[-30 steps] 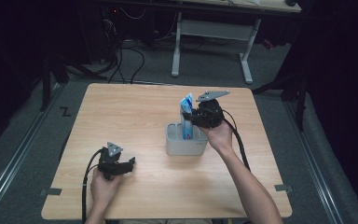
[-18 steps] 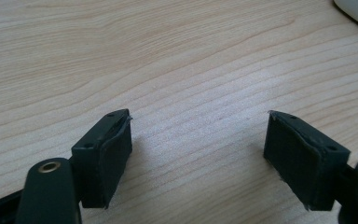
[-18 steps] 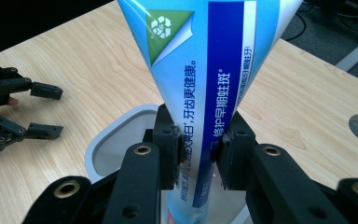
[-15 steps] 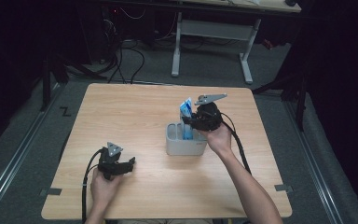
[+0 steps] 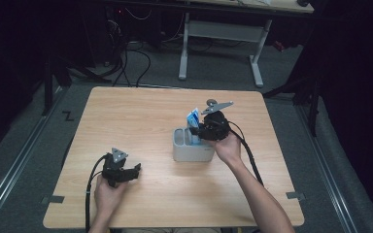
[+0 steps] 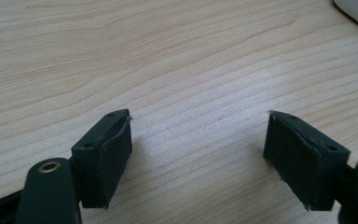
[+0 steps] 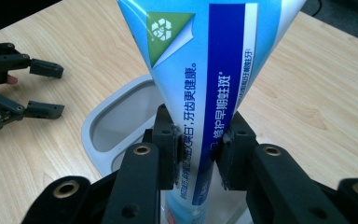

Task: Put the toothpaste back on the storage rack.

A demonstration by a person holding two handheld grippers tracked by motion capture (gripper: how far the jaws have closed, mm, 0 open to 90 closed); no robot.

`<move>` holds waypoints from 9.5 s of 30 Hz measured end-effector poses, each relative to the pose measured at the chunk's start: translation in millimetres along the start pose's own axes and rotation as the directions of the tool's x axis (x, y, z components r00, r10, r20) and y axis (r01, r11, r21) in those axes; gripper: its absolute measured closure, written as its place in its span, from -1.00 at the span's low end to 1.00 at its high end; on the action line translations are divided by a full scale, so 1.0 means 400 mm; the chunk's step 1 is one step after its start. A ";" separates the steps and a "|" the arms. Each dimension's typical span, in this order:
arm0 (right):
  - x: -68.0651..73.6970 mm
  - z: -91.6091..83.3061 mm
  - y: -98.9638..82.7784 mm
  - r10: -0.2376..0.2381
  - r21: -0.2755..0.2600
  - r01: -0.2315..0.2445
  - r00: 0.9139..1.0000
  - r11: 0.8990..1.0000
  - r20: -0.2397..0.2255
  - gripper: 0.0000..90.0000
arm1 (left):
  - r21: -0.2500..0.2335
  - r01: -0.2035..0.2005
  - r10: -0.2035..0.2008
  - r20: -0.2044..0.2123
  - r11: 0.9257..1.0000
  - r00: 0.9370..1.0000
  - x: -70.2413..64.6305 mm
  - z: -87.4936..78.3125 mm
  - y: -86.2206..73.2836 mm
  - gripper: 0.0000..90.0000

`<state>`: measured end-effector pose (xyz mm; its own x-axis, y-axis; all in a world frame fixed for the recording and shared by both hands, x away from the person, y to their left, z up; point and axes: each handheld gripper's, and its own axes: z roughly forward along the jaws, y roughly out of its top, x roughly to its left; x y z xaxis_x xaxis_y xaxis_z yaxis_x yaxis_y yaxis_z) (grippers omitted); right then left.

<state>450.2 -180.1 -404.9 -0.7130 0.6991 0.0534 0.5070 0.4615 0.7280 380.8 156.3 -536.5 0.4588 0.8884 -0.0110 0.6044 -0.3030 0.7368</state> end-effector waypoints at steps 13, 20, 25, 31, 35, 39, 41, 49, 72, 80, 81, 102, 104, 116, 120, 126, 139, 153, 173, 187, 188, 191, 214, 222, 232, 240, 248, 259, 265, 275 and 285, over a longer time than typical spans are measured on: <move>0.004 0.013 -0.005 0.006 -0.011 -0.006 1.000 1.000 0.004 0.57 | 0.000 0.001 -0.001 0.000 1.000 1.000 0.000 0.000 0.000 -0.47; 0.003 0.023 -0.006 0.007 -0.017 -0.007 1.000 1.000 -0.001 0.53 | 0.001 0.000 0.000 0.000 1.000 1.000 0.000 0.000 0.000 -0.47; 0.013 0.030 -0.009 -0.010 -0.011 0.010 1.000 1.000 0.017 0.45 | 0.001 0.000 0.000 -0.001 1.000 1.000 0.000 0.000 0.000 -0.47; 0.019 0.036 -0.014 -0.031 0.010 0.030 0.998 0.999 0.051 0.24 | 0.001 0.000 0.000 0.000 1.000 1.000 0.000 0.000 0.000 -0.47; 0.017 0.030 -0.017 -0.019 0.003 0.019 0.998 1.000 0.053 0.15 | 0.002 -0.001 0.001 -0.001 1.000 1.000 0.000 0.000 0.000 -0.47; 0.017 0.011 -0.017 -0.008 -0.018 0.009 0.999 1.000 0.052 0.06 | 0.001 0.000 0.000 -0.001 1.000 1.000 0.000 0.000 0.000 -0.47; 0.018 0.009 -0.016 -0.011 -0.021 0.012 0.998 1.000 0.054 0.05 | 0.002 -0.001 0.001 -0.002 1.000 1.000 0.000 0.000 0.000 -0.47; 0.027 -0.028 -0.013 -0.023 -0.071 0.029 0.996 0.997 0.083 0.01 | 0.001 0.001 -0.001 -0.003 1.000 1.000 -0.001 0.000 0.000 -0.47; 0.012 -0.124 -0.030 0.006 -0.148 0.017 0.988 0.989 0.152 0.03 | 0.001 0.001 -0.001 -0.004 1.000 1.000 -0.001 0.000 0.000 -0.47; -0.003 -0.169 -0.039 0.054 -0.180 -0.028 0.989 0.983 0.141 0.03 | 0.001 0.002 -0.002 -0.004 1.000 1.000 -0.001 0.000 0.000 -0.47; -0.003 -0.169 -0.039 0.054 -0.180 -0.028 0.989 0.983 0.141 0.03 | 0.001 0.002 -0.002 -0.004 1.000 1.000 -0.001 -0.001 0.000 -0.47; -0.033 -0.226 -0.115 0.115 -0.227 -0.075 0.979 0.971 0.168 0.06 | 0.001 0.003 -0.003 -0.003 1.000 1.000 -0.001 -0.001 0.000 -0.47; -0.040 -0.237 -0.130 0.134 -0.234 -0.092 0.977 0.968 0.168 0.06 | 0.001 0.003 -0.003 -0.003 1.000 1.000 -0.001 -0.001 0.000 -0.47; -0.060 -0.260 -0.166 0.164 -0.256 -0.113 0.969 0.960 0.187 0.07 | 0.001 0.003 -0.003 -0.004 1.000 1.000 -0.001 -0.001 0.000 -0.47; -0.068 -0.266 -0.185 0.185 -0.266 -0.131 0.964 0.955 0.189 0.09 | 0.001 0.003 -0.003 -0.004 1.000 1.000 -0.001 -0.001 0.000 -0.47; -0.082 -0.275 -0.216 0.210 -0.271 -0.154 0.959 0.950 0.190 0.10 | 0.001 0.002 -0.002 -0.004 1.000 1.000 -0.001 -0.001 0.000 -0.47; -0.100 -0.297 -0.250 0.250 -0.293 -0.188 0.949 0.937 0.190 0.11 | 0.001 0.003 -0.003 -0.004 1.000 1.000 -0.001 -0.001 0.000 -0.47; -0.113 -0.308 -0.291 0.287 -0.306 -0.220 0.938 0.926 0.193 0.11 | 0.001 0.003 -0.003 -0.004 1.000 1.000 -0.001 -0.001 0.000 -0.47; -0.111 -0.284 -0.330 0.315 -0.289 -0.259 0.934 0.922 0.168 0.12 | 0.001 0.003 -0.003 -0.005 1.000 1.000 -0.001 -0.001 0.000 -0.47; -0.107 -0.257 -0.355 0.338 -0.283 -0.288 0.930 0.915 0.146 0.12 | 0.001 0.003 -0.003 -0.004 1.000 1.000 -0.001 -0.001 0.000 -0.47; -0.107 -0.256 -0.356 0.338 -0.283 -0.288 0.930 0.915 0.145 0.12 | 0.001 0.003 -0.003 -0.005 1.000 1.000 -0.001 -0.001 0.000 -0.47; -0.105 -0.247 -0.362 0.340 -0.277 -0.291 0.929 0.916 0.148 0.12 | 0.001 0.003 -0.003 -0.004 1.000 1.000 -0.001 -0.001 0.000 -0.47; -0.106 -0.190 -0.397 0.356 -0.232 -0.315 0.920 0.920 0.162 0.12 | 0.001 0.003 -0.003 -0.004 1.000 1.000 -0.001 -0.001 0.000 -0.47; -0.101 -0.175 -0.394 0.344 -0.220 -0.305 0.924 0.927 0.167 0.12 | 0.001 0.003 -0.003 -0.004 1.000 1.000 -0.001 -0.001 0.000 -0.47; -0.104 -0.157 -0.395 0.332 -0.187 -0.299 0.924 0.936 0.188 0.12 | 0.001 0.003 -0.003 -0.005 1.000 1.000 -0.001 0.000 0.000 -0.47; -0.110 -0.134 -0.396 0.334 -0.169 -0.304 0.922 0.938 0.196 0.12 | 0.001 0.003 -0.003 -0.005 1.000 1.000 -0.001 -0.001 0.000 -0.47; -0.117 -0.107 -0.408 0.347 -0.152 -0.320 0.916 0.935 0.202 0.12 | 0.001 0.003 -0.003 -0.005 1.000 1.000 -0.001 -0.001 0.000 -0.47; -0.124 -0.087 -0.427 0.352 -0.131 -0.330 0.910 0.935 0.220 0.12 | 0.001 0.003 -0.003 -0.004 1.000 1.000 -0.001 -0.001 0.000 -0.47; -0.122 -0.069 -0.428 0.331 -0.120 -0.310 0.912 0.943 0.243 0.09 | 0.001 0.003 -0.003 -0.005 1.000 1.000 -0.001 -0.001 0.000 -0.47; -0.122 -0.045 -0.432 0.302 -0.092 -0.288 0.911 0.953 0.282 0.07 | 0.001 0.003 -0.003 -0.005 1.000 1.000 -0.001 -0.001 0.000 -0.47; -0.123 -0.026 -0.435 0.283 -0.073 -0.274 0.910 0.959 0.302 0.05 | 0.001 0.003 -0.003 -0.005 1.000 1.000 -0.001 -0.001 0.000 -0.47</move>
<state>392.1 -300.6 -527.2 -0.3594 0.9319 0.0487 0.6465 0.2110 0.7331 380.5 156.1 -536.4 0.4541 0.8909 -0.0100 0.6062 -0.3007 0.7363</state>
